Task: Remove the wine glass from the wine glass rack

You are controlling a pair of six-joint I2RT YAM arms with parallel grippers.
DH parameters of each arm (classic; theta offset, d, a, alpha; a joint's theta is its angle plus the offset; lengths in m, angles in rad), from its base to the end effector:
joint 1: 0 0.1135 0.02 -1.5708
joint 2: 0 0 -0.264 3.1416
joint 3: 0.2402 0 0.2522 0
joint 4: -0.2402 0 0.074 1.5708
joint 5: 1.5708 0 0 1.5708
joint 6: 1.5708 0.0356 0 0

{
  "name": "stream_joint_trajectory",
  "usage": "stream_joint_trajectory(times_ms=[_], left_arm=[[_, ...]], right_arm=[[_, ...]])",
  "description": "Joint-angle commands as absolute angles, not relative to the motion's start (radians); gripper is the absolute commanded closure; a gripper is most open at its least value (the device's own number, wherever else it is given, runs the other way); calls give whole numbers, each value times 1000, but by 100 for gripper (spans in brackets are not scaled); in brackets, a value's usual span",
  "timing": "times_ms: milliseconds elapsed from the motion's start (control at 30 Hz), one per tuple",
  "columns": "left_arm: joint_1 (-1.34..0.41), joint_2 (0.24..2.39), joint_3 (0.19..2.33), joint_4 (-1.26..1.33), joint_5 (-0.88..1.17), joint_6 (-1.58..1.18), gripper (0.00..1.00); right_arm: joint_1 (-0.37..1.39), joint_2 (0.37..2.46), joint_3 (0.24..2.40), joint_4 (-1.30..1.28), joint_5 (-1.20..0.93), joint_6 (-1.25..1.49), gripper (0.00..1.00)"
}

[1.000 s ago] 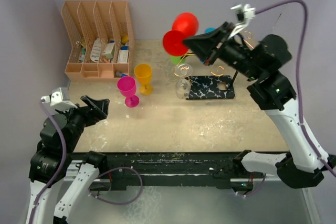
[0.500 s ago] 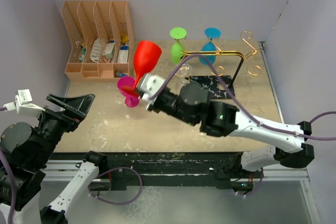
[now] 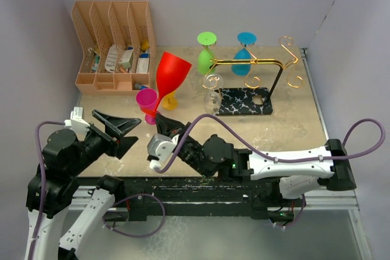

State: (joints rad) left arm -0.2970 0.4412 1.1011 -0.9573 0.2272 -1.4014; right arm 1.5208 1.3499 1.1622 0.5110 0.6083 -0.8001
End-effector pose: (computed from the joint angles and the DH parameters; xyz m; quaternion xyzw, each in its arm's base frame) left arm 0.0378 -0.0199 0.3920 -0.3617 0.7155 -0.5037 0.3218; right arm 0.0359 0.3105 0.4171 -0.4140 0.4452 0.1094 0.7864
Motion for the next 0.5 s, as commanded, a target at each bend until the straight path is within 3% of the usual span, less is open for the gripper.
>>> stream_joint_trajectory(times_ms=[0, 467], left_arm=[[-302, 422, 1073, -831, 308, -1513, 10], [-302, 336, 1052, -871, 215, -1598, 13]], right_arm=[[1552, 1381, 1157, 705, 643, -900, 100], [1603, 1425, 1103, 719, 676, -923, 100]])
